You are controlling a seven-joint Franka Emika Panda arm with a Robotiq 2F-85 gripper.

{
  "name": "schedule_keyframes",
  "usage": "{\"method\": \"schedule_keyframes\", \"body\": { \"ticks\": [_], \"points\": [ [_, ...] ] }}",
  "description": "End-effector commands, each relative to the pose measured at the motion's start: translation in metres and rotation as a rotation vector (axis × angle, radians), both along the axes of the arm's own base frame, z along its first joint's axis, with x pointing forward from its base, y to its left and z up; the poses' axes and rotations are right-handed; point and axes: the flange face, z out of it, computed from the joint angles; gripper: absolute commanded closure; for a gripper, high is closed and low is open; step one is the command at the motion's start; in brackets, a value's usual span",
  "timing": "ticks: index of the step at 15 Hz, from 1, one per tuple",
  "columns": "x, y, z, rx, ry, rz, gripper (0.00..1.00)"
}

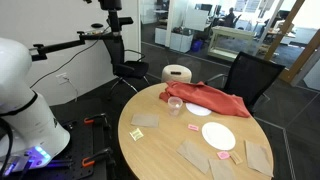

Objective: Put the marker on the table

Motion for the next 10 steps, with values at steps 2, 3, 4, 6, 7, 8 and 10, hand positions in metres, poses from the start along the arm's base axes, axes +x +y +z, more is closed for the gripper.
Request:
{"method": "schedule_keyframes", "body": {
  "ticks": [2, 3, 4, 6, 7, 8, 10],
  "points": [
    [0.0, 0.0, 0.0, 0.0, 0.001, 0.0, 0.0],
    [0.0, 0.0, 0.0, 0.0, 0.001, 0.0, 0.0],
    [0.0, 0.0, 0.0, 0.0, 0.001, 0.0, 0.0],
    [0.0, 0.0, 0.0, 0.0, 0.001, 0.0, 0.0],
    [0.0, 0.0, 0.0, 0.0, 0.001, 0.0, 0.0],
    [0.004, 0.0, 0.0, 0.002, -0.004, -0.013, 0.0],
    [0.015, -0.002, 0.001, 0.02, -0.027, -0.064, 0.0]
  ]
}}
